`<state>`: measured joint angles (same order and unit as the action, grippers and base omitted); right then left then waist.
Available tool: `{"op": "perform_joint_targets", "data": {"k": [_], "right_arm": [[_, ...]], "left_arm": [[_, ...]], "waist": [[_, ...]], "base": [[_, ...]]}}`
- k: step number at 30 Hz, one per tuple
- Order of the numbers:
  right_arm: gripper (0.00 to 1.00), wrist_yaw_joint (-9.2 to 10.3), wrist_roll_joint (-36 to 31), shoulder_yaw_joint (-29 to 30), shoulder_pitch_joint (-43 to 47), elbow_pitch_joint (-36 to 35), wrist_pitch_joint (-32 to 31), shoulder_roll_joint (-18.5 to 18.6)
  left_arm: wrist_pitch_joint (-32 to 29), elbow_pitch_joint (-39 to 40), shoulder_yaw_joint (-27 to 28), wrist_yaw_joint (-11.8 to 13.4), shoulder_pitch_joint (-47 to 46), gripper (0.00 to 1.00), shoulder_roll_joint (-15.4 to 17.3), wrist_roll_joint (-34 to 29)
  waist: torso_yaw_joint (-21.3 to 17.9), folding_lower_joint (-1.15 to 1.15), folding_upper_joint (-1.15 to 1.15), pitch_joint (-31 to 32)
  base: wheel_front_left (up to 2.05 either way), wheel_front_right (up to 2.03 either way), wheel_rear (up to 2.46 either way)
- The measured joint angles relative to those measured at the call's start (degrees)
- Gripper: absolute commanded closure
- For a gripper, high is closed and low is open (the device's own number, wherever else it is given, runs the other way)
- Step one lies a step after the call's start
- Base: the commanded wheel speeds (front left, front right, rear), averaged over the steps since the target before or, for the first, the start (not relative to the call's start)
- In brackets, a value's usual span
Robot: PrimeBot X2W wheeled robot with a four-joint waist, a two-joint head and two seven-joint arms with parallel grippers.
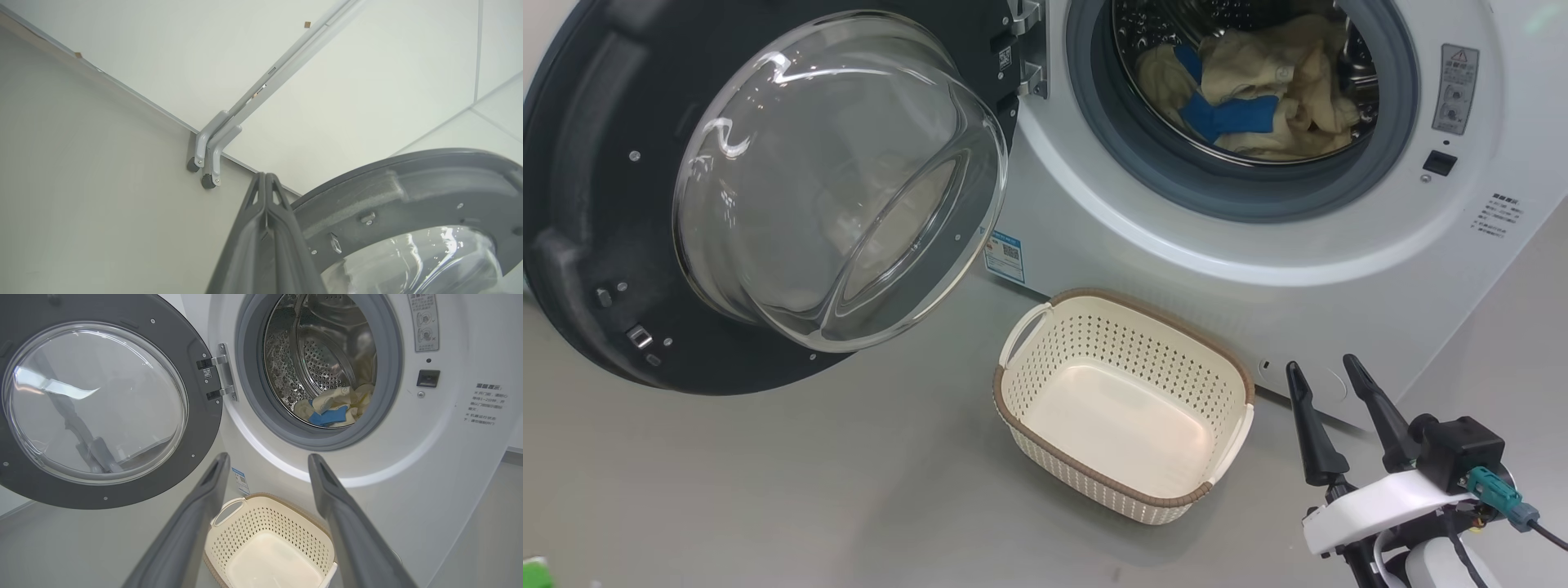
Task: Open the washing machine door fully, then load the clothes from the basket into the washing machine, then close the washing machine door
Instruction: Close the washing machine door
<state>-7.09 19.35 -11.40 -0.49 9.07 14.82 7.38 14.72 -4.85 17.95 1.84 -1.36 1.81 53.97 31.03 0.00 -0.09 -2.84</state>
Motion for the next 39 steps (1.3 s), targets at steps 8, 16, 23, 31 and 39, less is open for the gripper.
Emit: {"op": "perform_joint_targets", "data": {"k": [8, 16, 23, 31, 39], "right_arm": [[0.0, 0.0, 0.0, 0.0, 0.0, 0.0, 0.0, 0.6], [0.0, 0.0, 0.0, 0.1, 0.0, -0.3, 0.0, 1.1], [0.0, 0.0, -0.1, 0.4, 0.3, -0.4, 0.0, 1.8], [0.0, 0.0, -0.2, 0.1, 0.2, -0.4, 0.0, 2.7], [0.0, 0.0, -0.2, 0.0, 0.2, -0.6, 0.0, 3.2]], "left_arm": [[0.0, -3.9, 8.0, -5.5, -6.9, 1.0, -0.2, 14.6], [-7.3, -10.4, 10.9, -6.8, -15.8, 1.0, 5.4, 22.8], [-10.7, -14.8, 11.4, -7.3, -19.6, 1.0, 9.8, 23.6], [-14.3, -18.3, 11.9, -7.8, -22.4, 1.0, 12.7, 26.7], [-19.7, -19.9, 11.4, -8.3, -24.5, 1.0, 13.4, 31.2]], "waist": [[0.1, 0.0, 0.0, -1.0], [-0.1, 0.0, 0.0, -2.2], [-0.6, 0.0, 0.0, -3.5], [-3.0, 0.0, 0.0, -4.4], [-5.4, 0.0, 0.0, -5.3]], "base": [[0.0, 0.0, 0.0], [0.0, 0.0, 0.0], [0.0, 0.0, 0.0], [0.0, 0.0, 0.0], [0.0, 0.0, 0.0]]}}
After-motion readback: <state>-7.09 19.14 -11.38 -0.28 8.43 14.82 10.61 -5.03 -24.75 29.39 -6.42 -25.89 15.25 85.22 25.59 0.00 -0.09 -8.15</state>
